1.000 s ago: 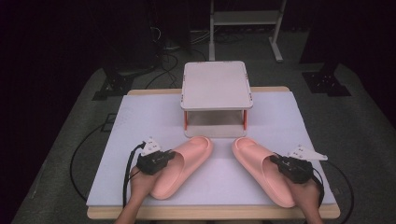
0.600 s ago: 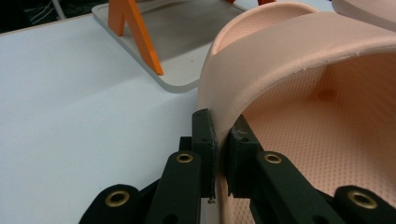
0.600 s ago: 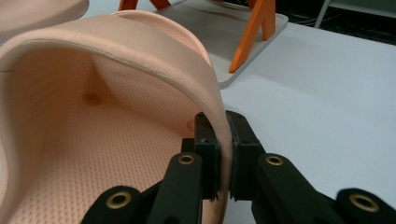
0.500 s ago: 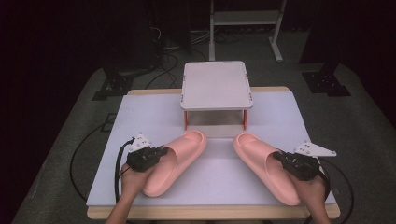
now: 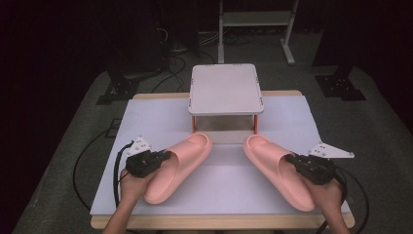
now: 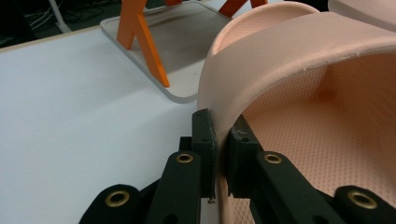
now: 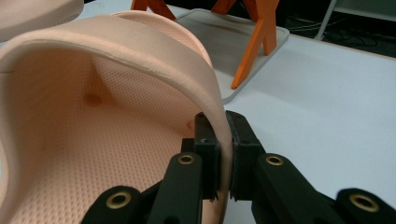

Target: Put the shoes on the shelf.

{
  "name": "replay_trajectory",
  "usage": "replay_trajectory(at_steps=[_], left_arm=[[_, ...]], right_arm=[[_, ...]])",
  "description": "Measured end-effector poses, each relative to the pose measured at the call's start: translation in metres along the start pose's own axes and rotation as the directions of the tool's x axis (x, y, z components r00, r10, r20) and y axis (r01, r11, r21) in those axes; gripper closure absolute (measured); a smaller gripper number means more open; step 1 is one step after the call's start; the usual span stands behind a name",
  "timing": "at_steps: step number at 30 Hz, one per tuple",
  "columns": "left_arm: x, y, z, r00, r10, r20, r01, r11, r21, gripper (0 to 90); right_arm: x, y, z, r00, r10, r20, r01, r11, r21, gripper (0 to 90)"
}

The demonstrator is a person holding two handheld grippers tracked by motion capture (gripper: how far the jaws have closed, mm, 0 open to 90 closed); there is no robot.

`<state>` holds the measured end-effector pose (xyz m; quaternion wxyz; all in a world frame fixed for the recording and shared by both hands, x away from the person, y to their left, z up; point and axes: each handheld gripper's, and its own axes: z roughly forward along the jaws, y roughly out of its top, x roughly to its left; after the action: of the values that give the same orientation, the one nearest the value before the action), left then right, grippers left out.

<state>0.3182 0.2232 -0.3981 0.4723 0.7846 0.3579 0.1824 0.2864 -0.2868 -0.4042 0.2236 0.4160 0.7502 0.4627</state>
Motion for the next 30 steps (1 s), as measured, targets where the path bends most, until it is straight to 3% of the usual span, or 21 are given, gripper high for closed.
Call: replay_trajectory(at_steps=[30], left_arm=[[0.008, 0.047, -0.017, 0.9997, 0.022, 0.014, -0.022, 0.9997, -0.010, 84.1]], right_arm=[[0.000, 0.055, -0.012, 0.9992, -0.009, -0.038, 0.008, 1.000, -0.021, 84.0]])
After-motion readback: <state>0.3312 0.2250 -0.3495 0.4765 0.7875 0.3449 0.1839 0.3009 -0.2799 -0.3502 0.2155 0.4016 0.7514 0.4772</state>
